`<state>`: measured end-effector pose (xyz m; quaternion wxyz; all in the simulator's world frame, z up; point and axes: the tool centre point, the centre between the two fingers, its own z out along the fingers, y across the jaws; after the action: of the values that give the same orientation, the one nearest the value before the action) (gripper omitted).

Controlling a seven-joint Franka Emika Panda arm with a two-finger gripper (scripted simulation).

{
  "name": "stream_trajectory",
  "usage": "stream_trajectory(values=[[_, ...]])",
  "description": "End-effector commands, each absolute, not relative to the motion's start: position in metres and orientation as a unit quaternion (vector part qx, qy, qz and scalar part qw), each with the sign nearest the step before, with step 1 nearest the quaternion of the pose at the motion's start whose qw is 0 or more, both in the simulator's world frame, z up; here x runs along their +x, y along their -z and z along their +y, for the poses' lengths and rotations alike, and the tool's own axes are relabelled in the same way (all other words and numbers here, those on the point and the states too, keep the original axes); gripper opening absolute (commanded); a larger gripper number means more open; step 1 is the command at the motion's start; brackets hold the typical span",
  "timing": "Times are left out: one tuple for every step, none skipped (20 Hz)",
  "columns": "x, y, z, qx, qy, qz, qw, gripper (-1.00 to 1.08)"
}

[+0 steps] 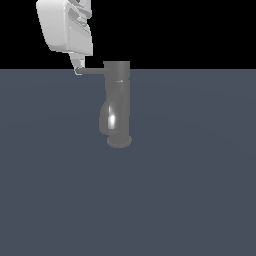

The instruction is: Turn on the faucet by rotating a designated handle.

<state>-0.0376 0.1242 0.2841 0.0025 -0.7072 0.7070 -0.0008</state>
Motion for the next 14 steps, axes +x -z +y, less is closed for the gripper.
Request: stream_trajectory(values=[[-0.044,-0.284,0.111,-0.704,0.001,0.711,0.001,-1.0],[-0.047,-0.284,0.108,-0.704,0.0,0.71,0.001,-1.0],[-0.05,-0.284,0.105,-0.704,0.0,0.71,0.001,-1.0],[-0.053,-0.284,0.103,-0.704,0.0,0.71,0.001,-1.0],[-0.055,-0.284,0.1,-0.704,0.0,0.71,0.001,-1.0],[-0.058,-0.284,0.097,-0.704,0.0,0.71,0.0,-1.0],[-0.061,-0.284,0.094,-0.704,0.0,0.71,0.0,-1.0],[-0.063,-0.284,0.091,-0.704,0.0,0.71,0.0,-1.0],[-0.066,-0.284,0.088,-0.704,0.0,0.71,0.0,-1.0],[-0.069,-0.284,0.086,-0.704,0.0,0.71,0.0,-1.0],[-0.072,-0.284,0.083,-0.704,0.0,0.71,0.0,-1.0],[-0.074,-0.284,0.08,-0.704,0.0,0.71,0.0,-1.0],[-0.074,-0.284,0.08,-0.704,0.0,0.71,0.0,-1.0],[-0.071,-0.284,0.087,-0.707,0.001,0.707,0.001,-1.0]])
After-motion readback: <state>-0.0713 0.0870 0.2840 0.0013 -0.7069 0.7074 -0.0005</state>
